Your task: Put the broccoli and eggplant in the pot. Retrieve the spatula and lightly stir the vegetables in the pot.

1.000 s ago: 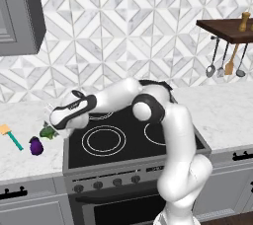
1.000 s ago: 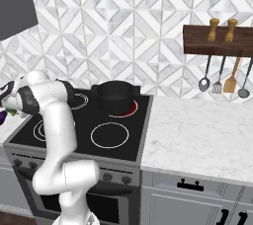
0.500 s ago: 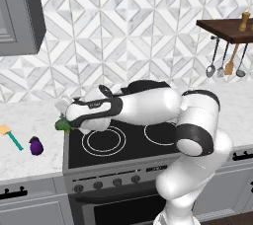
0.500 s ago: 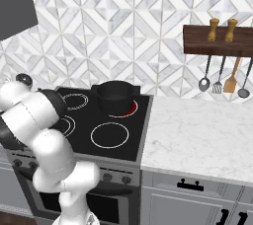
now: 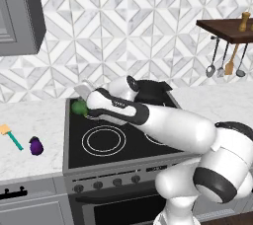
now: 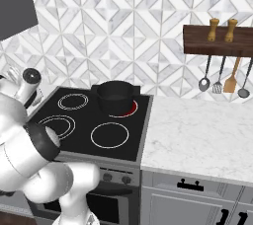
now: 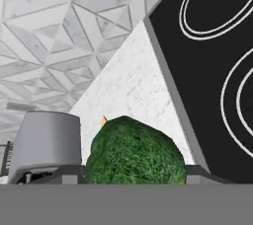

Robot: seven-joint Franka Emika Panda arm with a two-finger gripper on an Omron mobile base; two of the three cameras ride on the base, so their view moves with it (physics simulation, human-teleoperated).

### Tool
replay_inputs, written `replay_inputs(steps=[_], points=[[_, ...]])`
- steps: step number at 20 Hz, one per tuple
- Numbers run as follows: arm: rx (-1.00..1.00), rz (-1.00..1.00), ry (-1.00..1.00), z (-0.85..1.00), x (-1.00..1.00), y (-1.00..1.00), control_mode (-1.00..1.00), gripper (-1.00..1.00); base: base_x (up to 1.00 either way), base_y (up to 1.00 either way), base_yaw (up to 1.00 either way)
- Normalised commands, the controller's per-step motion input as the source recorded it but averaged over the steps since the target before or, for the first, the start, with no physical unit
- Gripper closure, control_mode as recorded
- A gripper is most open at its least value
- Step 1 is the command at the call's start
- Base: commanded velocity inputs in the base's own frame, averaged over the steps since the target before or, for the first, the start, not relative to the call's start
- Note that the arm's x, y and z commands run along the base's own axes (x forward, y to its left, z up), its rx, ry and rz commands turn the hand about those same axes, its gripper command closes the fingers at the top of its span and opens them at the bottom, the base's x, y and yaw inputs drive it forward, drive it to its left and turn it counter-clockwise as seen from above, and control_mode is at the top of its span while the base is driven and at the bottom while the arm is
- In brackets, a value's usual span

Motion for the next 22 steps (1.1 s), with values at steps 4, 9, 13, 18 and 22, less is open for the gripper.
replay_inputs(steps=[4, 9, 13, 18, 22], points=[[-0.07, -0.01, 0.03, 1.0, 0.0, -0.77, -1.0, 1.0, 0.0, 0.0, 0.0], [-0.26, -0.06, -0.01, 0.98, -0.09, -0.52, -1.0, 1.0, 0.0, 0.0, 0.0], [-0.17, -0.08, 0.05, 0.49, 0.0, -0.81, -1.0, 1.0, 0.0, 0.0, 0.0], [0.0, -0.02, 0.1, 0.0, 0.0, -1.0, -1.0, 1.0, 0.0, 0.0, 0.0], [0.0, -0.02, 0.13, 0.0, 0.18, -0.96, -1.0, 1.0, 0.0, 0.0, 0.0]])
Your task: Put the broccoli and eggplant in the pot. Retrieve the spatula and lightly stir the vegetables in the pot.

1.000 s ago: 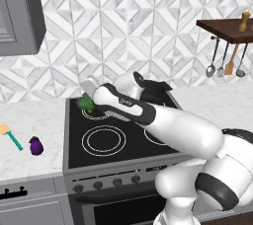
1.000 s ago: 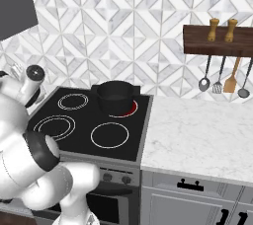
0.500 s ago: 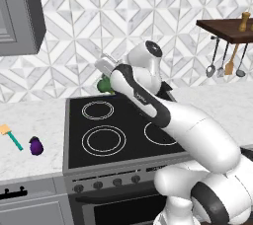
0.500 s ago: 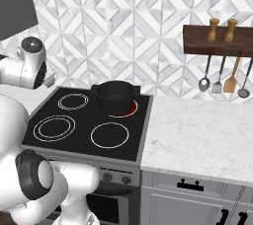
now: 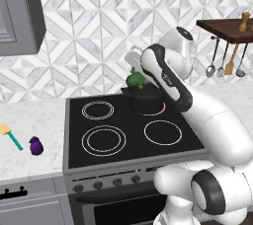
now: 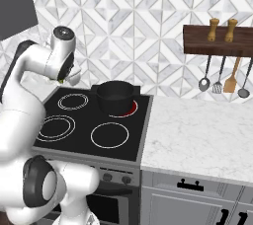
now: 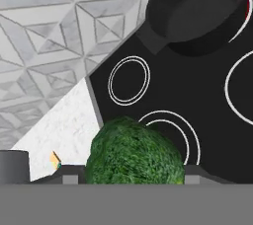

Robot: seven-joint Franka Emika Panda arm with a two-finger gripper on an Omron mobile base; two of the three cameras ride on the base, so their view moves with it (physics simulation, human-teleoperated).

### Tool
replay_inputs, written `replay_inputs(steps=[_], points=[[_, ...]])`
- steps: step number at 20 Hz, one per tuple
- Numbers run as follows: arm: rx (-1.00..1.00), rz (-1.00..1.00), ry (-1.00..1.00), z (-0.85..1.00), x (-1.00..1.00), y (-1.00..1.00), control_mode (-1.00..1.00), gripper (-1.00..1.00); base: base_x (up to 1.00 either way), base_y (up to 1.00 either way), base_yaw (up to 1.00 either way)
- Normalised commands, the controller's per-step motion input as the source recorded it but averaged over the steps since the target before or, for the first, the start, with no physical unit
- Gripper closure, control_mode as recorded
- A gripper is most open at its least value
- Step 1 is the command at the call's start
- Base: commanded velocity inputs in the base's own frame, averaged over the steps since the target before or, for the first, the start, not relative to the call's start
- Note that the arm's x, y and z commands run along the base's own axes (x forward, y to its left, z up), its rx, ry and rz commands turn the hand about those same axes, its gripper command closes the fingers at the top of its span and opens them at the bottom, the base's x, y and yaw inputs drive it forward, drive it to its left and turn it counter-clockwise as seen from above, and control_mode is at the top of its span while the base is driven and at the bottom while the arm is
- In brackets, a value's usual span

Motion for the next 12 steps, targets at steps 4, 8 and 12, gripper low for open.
replay_inputs(steps=[4, 8, 12], points=[[0.0, -0.05, 0.27, -0.07, 0.4, -0.86, -1.0, 1.0, 0.0, 0.0, 0.0], [-0.03, -0.09, 0.3, -0.14, 0.55, -0.68, -1.0, 1.0, 0.0, 0.0, 0.0], [-0.2, -0.18, 0.2, -0.32, 0.34, -0.23, -1.0, 1.0, 0.0, 0.0, 0.0]])
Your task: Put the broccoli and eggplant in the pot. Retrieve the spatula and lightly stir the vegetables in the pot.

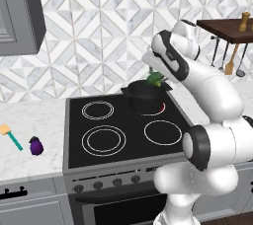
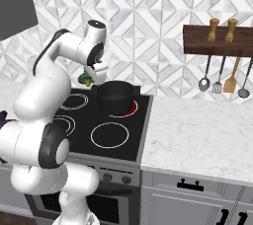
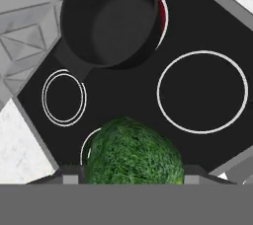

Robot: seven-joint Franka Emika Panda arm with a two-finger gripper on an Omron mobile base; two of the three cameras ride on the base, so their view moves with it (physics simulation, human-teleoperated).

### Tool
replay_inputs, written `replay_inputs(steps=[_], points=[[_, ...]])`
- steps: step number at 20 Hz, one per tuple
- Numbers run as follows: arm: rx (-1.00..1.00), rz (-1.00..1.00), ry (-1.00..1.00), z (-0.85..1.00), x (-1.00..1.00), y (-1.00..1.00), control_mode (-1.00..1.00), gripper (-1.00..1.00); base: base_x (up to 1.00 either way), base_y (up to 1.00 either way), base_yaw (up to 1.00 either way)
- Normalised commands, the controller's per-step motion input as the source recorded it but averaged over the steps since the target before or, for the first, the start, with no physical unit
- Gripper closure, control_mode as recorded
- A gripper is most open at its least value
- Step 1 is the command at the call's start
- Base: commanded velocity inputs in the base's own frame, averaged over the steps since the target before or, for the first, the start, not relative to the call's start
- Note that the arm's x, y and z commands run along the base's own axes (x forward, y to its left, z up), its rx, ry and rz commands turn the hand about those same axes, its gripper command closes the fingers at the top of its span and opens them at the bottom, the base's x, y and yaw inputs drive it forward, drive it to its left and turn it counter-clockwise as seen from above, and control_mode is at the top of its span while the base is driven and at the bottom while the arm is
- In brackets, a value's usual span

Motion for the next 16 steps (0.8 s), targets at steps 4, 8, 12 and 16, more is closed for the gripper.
replay_inputs(steps=[4, 8, 12, 16], points=[[-0.18, -0.17, 0.09, -0.44, 0.56, -0.09, -1.0, 1.0, 0.0, 0.0, 0.0], [-0.01, -0.02, 0.01, -0.36, 0.67, -0.24, -1.0, 1.0, 0.0, 0.0, 0.0], [0.0, 0.0, 0.09, -0.17, 0.49, -0.41, -1.0, 1.0, 0.0, 0.0, 0.0], [0.0, 0.0, 0.05, -0.24, 0.38, -0.39, -1.0, 1.0, 0.0, 0.0, 0.0]])
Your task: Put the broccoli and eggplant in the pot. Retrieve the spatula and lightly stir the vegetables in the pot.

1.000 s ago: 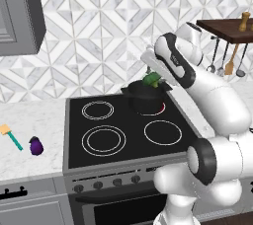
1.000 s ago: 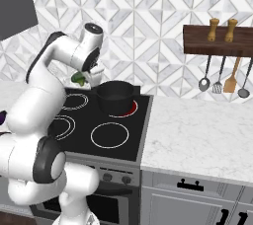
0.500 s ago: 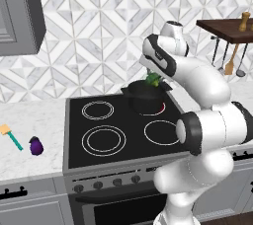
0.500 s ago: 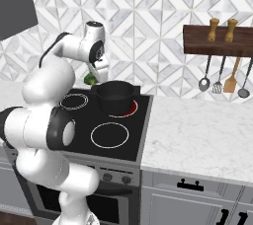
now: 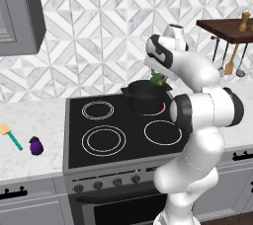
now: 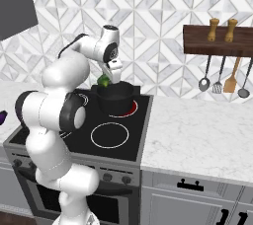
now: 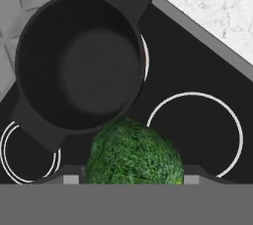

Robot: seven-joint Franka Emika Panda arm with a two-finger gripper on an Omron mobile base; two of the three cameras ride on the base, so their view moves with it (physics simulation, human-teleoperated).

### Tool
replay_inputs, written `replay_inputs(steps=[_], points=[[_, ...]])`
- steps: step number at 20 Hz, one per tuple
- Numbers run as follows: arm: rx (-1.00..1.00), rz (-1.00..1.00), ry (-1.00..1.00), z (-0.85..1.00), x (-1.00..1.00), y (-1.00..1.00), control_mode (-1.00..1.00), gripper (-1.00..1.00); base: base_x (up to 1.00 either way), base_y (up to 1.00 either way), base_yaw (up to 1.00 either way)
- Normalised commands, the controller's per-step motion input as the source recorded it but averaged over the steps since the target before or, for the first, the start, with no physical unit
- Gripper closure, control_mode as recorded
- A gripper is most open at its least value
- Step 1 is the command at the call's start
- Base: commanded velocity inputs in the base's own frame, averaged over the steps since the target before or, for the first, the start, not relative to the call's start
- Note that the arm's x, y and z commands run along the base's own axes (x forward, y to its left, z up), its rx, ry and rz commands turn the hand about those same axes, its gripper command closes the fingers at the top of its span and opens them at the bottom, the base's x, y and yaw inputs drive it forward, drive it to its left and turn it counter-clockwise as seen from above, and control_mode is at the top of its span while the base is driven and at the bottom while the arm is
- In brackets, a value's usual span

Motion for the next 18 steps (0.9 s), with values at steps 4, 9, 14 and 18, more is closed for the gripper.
replay_inputs(steps=[4, 9, 14, 18], points=[[-0.02, 0.0, 0.1, -0.2, 0.39, -0.26, -1.0, 1.0, 0.0, 0.0, 0.0], [0.0, 0.0, 0.08, -0.05, 0.46, -0.09, -1.0, 1.0, 0.0, 0.0, 0.0], [-0.03, 0.0, 0.0, -0.22, 0.46, 0.0, -1.0, 1.0, 0.0, 0.0, 0.0], [-0.04, 0.0, 0.0, -0.42, 0.0, 0.0, -1.0, 1.0, 0.0, 0.0, 0.0]])
